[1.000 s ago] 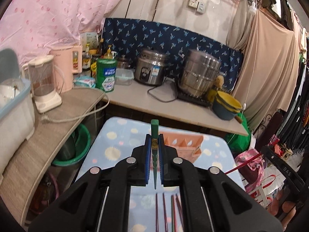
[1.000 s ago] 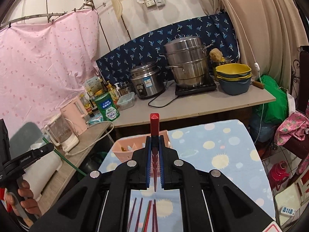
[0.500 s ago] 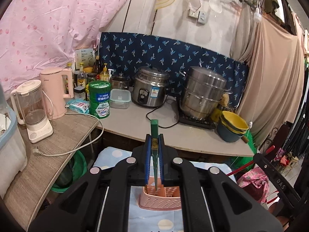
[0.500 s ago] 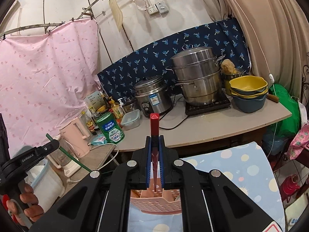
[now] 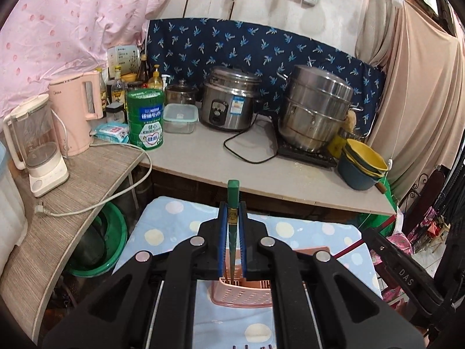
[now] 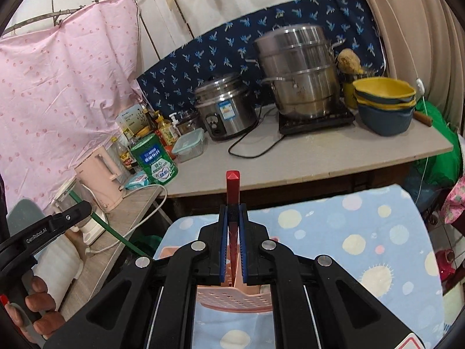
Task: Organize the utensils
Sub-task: 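Lift both chopsticks and lower them upright into the pink caddy, then open both tools to release the chopsticks in the caddy, then grasp a dark red chopstick with the right tool while the left tool approaches the chopsticks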
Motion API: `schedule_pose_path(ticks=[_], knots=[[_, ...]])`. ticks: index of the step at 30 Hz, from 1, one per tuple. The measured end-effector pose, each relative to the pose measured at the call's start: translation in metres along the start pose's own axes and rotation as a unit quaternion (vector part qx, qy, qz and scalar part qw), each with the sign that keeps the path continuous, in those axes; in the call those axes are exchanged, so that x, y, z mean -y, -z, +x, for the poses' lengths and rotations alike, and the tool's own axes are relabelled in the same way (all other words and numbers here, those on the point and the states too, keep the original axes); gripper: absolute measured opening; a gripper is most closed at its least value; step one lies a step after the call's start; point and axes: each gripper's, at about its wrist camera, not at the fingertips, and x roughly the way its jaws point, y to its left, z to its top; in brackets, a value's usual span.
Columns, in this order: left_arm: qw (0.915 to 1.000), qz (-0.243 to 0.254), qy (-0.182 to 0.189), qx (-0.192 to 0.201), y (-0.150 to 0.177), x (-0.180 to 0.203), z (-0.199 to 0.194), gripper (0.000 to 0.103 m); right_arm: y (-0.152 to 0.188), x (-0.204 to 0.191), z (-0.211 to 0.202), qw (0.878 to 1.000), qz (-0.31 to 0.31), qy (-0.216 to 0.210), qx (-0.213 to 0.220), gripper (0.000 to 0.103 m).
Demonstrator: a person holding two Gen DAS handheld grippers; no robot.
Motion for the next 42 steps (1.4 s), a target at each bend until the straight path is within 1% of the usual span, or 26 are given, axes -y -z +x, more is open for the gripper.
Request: schedule_pose_path(ticks=[4, 5, 6, 7, 9, 11, 14, 19, 22, 24, 36, 42], knots=[[1.0, 0.001, -0.002, -0.009, 0.006, -0.002, 0.008, 0.008, 0.007, 0.004, 0.011, 1.0, 0.001, 0.002, -0.014, 0.008], [0.9999, 0.003, -0.002, -0.01, 0.008, -0.003, 0.009, 0.008, 0.008, 0.004, 0.012, 1.0, -0.001, 0.005, -0.013, 0.01], [0.9999, 0.006, -0.006, -0.011, 0.01, -0.002, 0.01, 0.01, 0.009, 0.003, 0.011, 1.0, -0.002, 0.008, -0.009, 0.015], [0.9999, 0.009, -0.009, -0.011, 0.012, -0.002, 0.01, 0.012, 0.01, 0.002, 0.009, 1.0, -0.005, 0.012, -0.007, 0.016], [0.9997, 0.013, -0.018, -0.007, 0.015, -0.001, 0.009, 0.029, 0.01, 0.001, 0.006, 1.0, -0.009, 0.012, -0.003, 0.025], [0.9997, 0.013, -0.019, -0.002, 0.016, -0.001, 0.005, 0.036, 0.009, -0.001, 0.0, 1.0, -0.013, 0.013, 0.004, 0.03], [0.9998, 0.011, -0.019, -0.002, 0.017, -0.002, -0.001, 0.045, 0.008, -0.004, -0.01, 1.0, -0.017, 0.009, 0.011, 0.033], [0.9998, 0.011, -0.017, -0.002, 0.023, -0.003, -0.017, 0.046, 0.014, -0.01, -0.027, 1.0, -0.026, 0.003, 0.009, 0.034], [0.9995, 0.021, -0.021, -0.004, 0.036, -0.002, -0.032, 0.048, 0.026, -0.013, -0.043, 0.999, -0.038, 0.006, 0.007, 0.036], [0.9995, 0.023, -0.021, -0.006, 0.045, -0.003, -0.04, 0.05, 0.038, -0.015, -0.053, 0.999, -0.047, 0.009, 0.004, 0.038], [0.9976, 0.034, -0.043, -0.043, 0.113, -0.007, -0.076, 0.05, 0.124, -0.026, -0.105, 0.993, -0.103, 0.031, -0.04, 0.038], [0.9961, 0.035, -0.045, -0.067, 0.157, -0.012, -0.089, 0.05, 0.167, -0.021, -0.125, 0.993, -0.099, 0.031, -0.064, 0.038]])
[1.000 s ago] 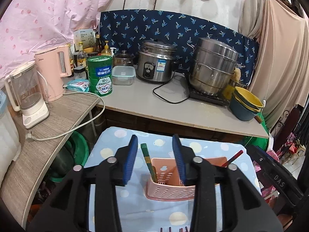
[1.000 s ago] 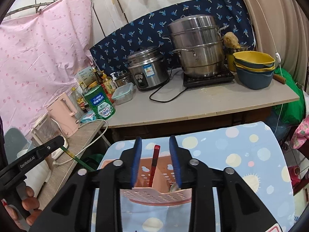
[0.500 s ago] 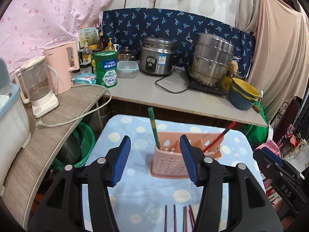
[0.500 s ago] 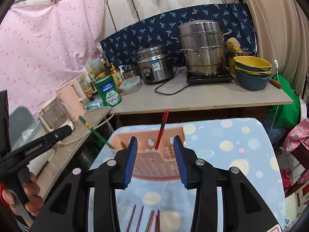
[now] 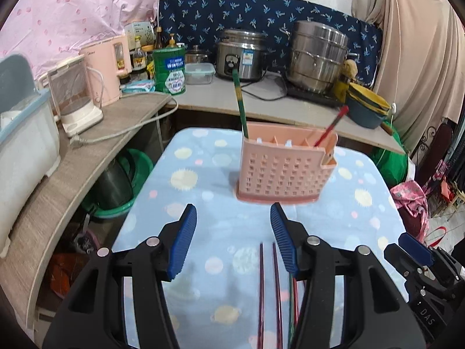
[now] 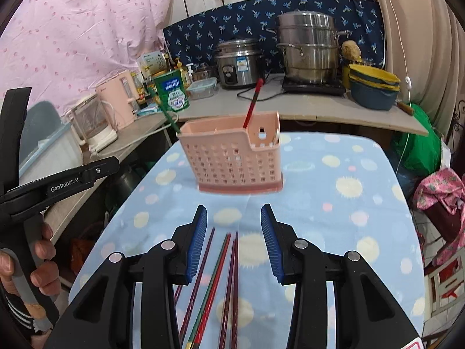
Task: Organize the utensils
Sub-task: 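Grasp a dark red chopstick with the right tool while the left tool approaches the chopsticks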
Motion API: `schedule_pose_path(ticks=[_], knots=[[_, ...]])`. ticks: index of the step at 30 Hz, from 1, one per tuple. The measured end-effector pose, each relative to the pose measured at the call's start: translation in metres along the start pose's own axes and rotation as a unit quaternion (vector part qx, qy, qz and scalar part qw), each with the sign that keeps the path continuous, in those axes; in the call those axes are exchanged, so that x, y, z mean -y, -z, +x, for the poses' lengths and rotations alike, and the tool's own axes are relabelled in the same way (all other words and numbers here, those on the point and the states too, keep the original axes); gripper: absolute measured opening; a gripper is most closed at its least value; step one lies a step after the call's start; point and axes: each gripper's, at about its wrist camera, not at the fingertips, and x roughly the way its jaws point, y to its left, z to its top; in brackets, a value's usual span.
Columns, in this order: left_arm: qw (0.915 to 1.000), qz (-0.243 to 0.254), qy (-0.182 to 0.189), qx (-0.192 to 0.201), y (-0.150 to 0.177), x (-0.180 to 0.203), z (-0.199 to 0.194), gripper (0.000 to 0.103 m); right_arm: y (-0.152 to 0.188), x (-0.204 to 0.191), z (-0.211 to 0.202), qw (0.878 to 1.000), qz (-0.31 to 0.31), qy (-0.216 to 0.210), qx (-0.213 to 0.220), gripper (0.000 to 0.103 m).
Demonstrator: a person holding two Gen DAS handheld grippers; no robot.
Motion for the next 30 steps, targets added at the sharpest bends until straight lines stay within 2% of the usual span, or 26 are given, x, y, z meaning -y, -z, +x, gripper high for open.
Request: schedule_pose_path(ticks=[9, 14, 20, 30], knots=[[0.9991, 0.001, 0.0, -0.043, 0.075, -0.002, -0.002, 0.05, 0.077, 0.002, -0.005, 0.998, -0.001, 0.027, -0.05, 0.038], [0.9975, 0.005, 0.001, -0.07, 0.112, -0.002, 0.004, 0.05, 0.11, 0.002, -0.002, 0.996, -0.01, 0.046, -0.07, 0.038], [0.9959, 0.014, -0.002, -0.09, 0.14, -0.001, 0.007, 0.05, 0.136, 0.003, 0.003, 0.995, -0.005, 0.042, -0.096, 0.038], [0.9928, 0.014, 0.003, -0.119, 0.168, -0.004, 0.011, 0.05, 0.162, -0.002, 0.013, 0.991, -0.009, 0.035, -0.127, 0.019]])
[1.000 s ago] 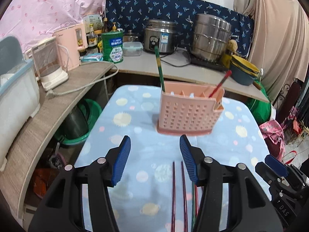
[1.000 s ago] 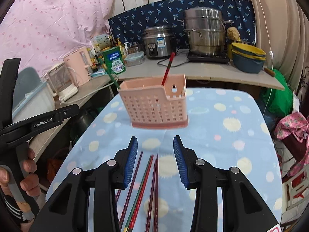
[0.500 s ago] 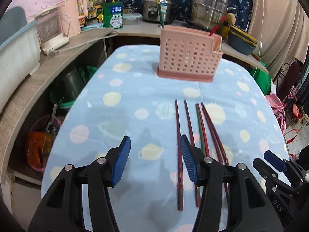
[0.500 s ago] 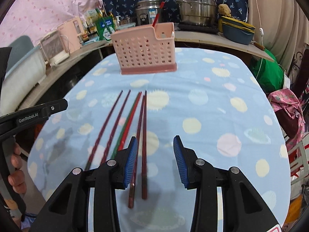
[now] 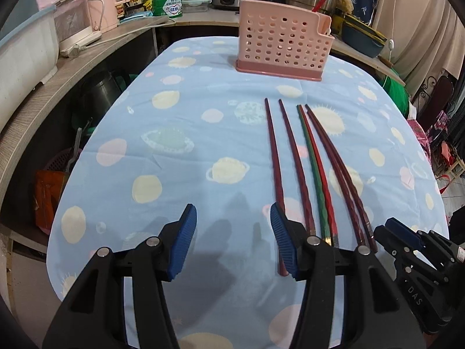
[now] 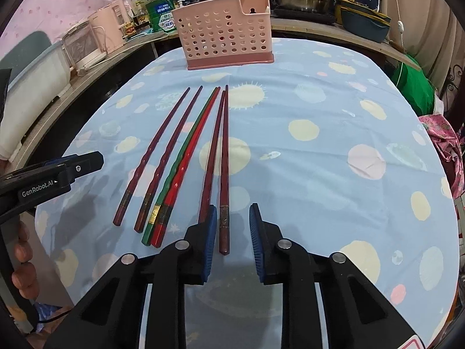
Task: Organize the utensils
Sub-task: 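Grasp a dark red chopstick with the right tool while the left tool approaches the chopsticks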
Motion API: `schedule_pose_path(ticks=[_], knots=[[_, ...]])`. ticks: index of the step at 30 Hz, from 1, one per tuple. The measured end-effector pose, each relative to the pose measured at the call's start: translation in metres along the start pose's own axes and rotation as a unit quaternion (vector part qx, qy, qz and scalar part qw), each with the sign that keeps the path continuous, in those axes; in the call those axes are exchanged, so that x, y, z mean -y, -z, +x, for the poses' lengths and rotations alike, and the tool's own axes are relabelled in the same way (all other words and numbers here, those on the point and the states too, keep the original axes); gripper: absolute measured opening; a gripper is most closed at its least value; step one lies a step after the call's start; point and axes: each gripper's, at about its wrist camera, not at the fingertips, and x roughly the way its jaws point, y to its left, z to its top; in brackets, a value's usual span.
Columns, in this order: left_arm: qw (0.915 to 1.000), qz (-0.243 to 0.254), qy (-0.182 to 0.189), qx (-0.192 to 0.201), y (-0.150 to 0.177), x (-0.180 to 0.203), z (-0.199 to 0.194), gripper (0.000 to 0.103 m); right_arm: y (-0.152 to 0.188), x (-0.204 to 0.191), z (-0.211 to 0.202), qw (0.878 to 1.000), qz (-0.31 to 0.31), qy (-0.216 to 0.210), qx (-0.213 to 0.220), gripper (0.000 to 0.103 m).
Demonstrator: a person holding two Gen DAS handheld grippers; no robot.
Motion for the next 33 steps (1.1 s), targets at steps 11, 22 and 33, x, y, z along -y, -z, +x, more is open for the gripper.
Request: schedule_pose_path(ticks=[11, 22, 33], knots=[[0.9999, 0.002, 0.006, -0.016, 0.013, 0.0, 0.006, 0.05, 0.006, -0.004, 0.011, 1.0, 0.0, -0.005, -0.014, 0.012], [0.9993, 0.011, 0.019, -0.029, 0.021, 0.008, 0.01, 0.05, 0.008, 0.001, 0.012, 1.0, 0.004, 0.004, -0.009, 0.007], [0.9983, 0.024, 0.033, -0.041, 0.026, 0.023, 0.016, 0.056, 0.01, 0.006, 0.01, 1.0, 0.011, 0.003, -0.009, 0.007]])
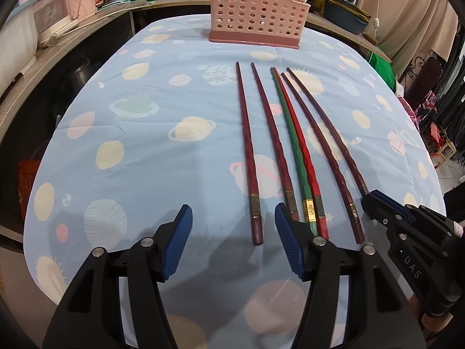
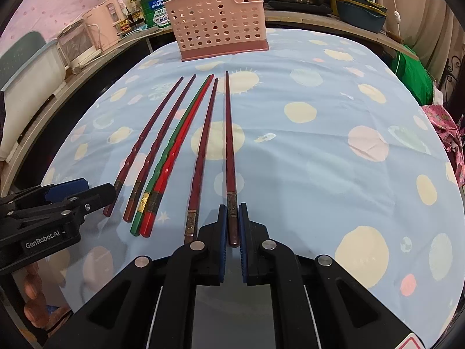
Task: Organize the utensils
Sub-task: 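Grasp a dark red chopstick with the right tool while the left tool approaches the chopsticks, then close the left tool on another dark red chopstick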
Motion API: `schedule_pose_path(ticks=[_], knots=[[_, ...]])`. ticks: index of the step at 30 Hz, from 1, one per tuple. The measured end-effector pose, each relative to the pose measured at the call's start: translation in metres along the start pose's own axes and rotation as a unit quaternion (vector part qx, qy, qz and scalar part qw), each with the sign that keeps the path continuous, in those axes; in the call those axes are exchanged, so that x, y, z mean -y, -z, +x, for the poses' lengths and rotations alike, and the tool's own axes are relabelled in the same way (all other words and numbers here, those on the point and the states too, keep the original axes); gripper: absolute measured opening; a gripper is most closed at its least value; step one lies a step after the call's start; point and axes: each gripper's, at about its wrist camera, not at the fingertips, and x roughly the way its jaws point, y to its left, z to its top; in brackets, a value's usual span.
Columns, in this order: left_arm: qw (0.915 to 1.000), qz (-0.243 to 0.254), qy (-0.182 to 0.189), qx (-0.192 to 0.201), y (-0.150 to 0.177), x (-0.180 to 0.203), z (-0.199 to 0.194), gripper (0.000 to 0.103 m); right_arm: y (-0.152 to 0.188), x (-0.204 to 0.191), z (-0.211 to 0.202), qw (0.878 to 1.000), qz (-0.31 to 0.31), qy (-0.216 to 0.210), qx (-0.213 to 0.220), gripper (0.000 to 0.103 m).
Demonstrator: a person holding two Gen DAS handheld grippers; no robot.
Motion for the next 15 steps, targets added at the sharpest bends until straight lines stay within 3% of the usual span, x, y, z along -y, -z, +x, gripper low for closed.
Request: schedule_pose_path(ticks=[8, 15], knots=[[1.0, 0.004, -0.006, -0.003, 0.0013, 0.0016, 0.0043, 0.044, 0.0012, 0.0014, -0.0004, 1.0, 0.003, -0.003, 0.002, 0.007], [1.0, 0.009, -0.001, 0.0, 0.0026, 0.0029, 0.0037, 0.023, 0.0015, 0.0014, -0.0007, 1.0, 0.004, -0.003, 0.003, 0.007]])
